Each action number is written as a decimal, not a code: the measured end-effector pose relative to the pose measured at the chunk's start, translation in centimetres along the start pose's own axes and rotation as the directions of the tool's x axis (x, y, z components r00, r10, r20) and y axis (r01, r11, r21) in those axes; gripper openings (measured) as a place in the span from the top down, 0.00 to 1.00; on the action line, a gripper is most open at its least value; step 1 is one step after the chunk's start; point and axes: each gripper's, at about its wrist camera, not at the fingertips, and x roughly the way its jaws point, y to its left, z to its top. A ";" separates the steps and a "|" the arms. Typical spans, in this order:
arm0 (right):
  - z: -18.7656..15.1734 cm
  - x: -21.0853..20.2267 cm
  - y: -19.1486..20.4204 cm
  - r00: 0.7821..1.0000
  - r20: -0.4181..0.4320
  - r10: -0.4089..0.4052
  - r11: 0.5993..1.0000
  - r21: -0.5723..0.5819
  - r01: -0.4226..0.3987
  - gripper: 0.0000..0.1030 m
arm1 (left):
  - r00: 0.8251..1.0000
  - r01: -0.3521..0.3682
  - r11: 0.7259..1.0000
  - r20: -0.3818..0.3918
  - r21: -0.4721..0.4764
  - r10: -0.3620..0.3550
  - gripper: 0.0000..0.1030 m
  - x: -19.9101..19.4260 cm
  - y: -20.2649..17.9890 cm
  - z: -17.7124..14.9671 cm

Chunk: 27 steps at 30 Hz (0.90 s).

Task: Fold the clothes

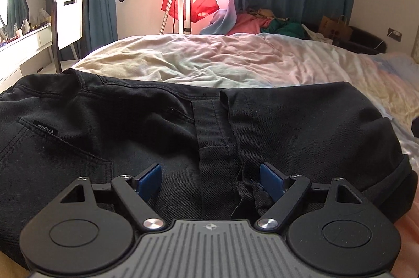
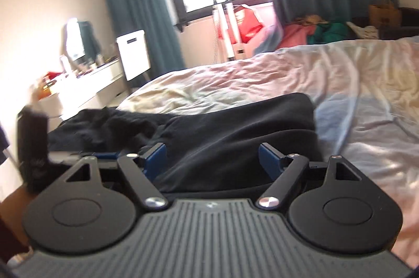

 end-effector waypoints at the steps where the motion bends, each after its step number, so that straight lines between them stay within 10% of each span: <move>1: 0.2 0.1 -0.9 0.999 0.016 -0.037 0.998 0.046 0.036 0.21 | 1.000 -0.001 1.000 -0.003 -0.002 0.000 0.19 0.1 0.0 0.0; 11: -3.4 6.1 -3.6 0.985 -0.170 -0.015 0.993 0.114 0.035 0.21 | 0.999 -0.024 0.999 0.031 -0.022 0.025 0.18 -3.6 0.7 -0.3; 16: -3.7 5.7 -3.8 0.986 -0.169 -0.006 0.990 0.137 0.030 0.21 | 0.997 -0.062 0.951 0.018 -0.302 0.070 0.08 -8.9 6.7 -0.9; 21: -3.7 5.2 -3.2 0.985 -0.168 -0.027 0.993 0.113 0.047 0.22 | 0.997 -0.051 0.777 0.014 -0.628 0.077 0.01 -13.4 14.8 -3.1; 27: -3.5 4.4 -2.4 0.984 -0.165 -0.070 0.994 0.069 0.082 0.23 | 0.998 0.045 0.452 0.023 -0.891 -0.054 0.02 -11.3 21.8 -7.0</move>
